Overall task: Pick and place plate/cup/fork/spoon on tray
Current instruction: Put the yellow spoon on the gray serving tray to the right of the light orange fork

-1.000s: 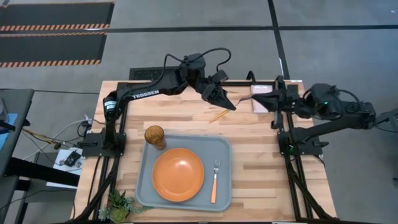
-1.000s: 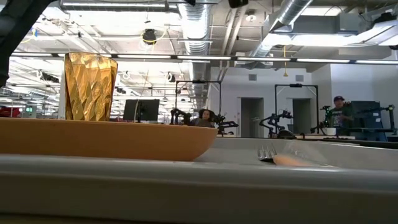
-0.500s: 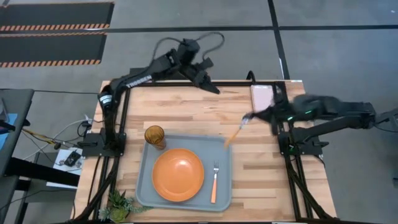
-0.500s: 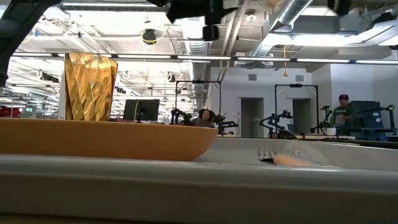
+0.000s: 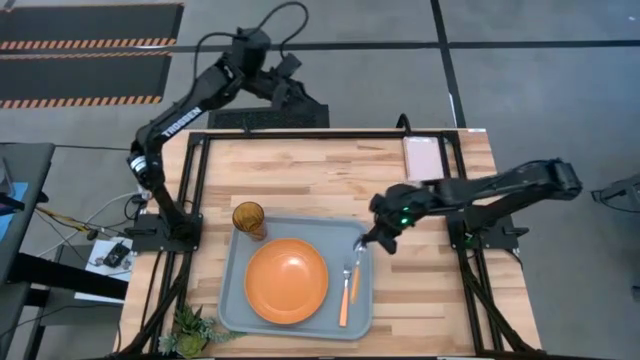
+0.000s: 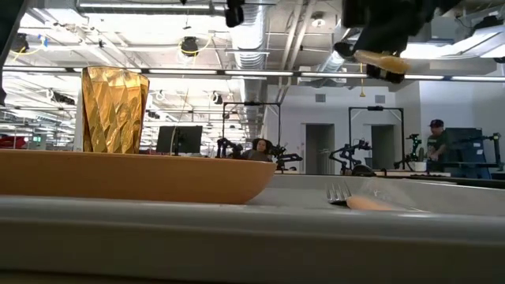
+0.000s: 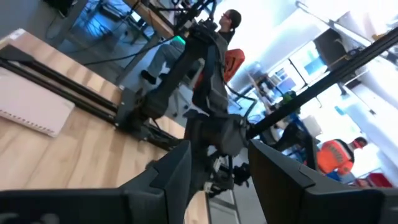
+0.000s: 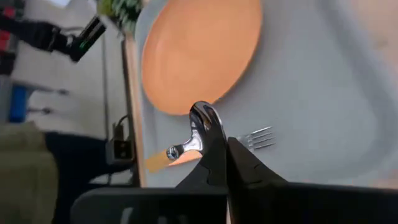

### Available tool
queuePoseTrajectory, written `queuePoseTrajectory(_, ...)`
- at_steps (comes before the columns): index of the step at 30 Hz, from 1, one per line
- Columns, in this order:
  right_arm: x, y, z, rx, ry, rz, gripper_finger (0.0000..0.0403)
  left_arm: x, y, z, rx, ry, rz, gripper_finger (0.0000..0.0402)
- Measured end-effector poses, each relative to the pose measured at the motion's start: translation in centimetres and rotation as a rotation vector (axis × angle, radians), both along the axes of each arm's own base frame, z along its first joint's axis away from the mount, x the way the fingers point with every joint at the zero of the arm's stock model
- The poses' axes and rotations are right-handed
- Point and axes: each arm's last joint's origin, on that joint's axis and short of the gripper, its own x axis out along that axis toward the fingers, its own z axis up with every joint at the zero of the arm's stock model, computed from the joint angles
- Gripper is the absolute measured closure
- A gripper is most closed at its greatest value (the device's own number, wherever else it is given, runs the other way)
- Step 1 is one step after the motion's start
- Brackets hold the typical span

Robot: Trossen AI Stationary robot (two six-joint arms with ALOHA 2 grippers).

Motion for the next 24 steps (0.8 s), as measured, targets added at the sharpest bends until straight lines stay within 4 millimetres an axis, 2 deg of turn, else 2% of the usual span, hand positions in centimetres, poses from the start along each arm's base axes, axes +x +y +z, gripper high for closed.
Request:
queuePoseTrajectory(4,1.4,0.6,-1.9,0.059,0.075,0.038,0.0399,-1.5,-0.8,0.7,0.048,0.006,-0.007,0.0256)
queuePoseTrajectory(9,2.3,1.9,-4.2,0.055,0.164,0.073,0.0399,-2.7,-1.8,0.9,0.098,0.027,-0.023,0.0256)
queuePoseTrajectory(12,2.7,2.5,-5.6,0.079,0.165,0.071,0.0396,-3.2,-2.2,1.1,0.134,0.032,-0.026,0.0256)
queuePoseTrajectory(15,3.0,3.0,-6.5,0.155,0.088,0.036,0.0399,-3.5,-2.4,1.1,0.157,0.034,-0.024,0.0256)
queuePoseTrajectory(24,1.9,2.9,-8.9,0.182,0.19,-0.009,0.0396,-3.5,-2.2,1.0,0.194,0.048,0.02,0.0256)
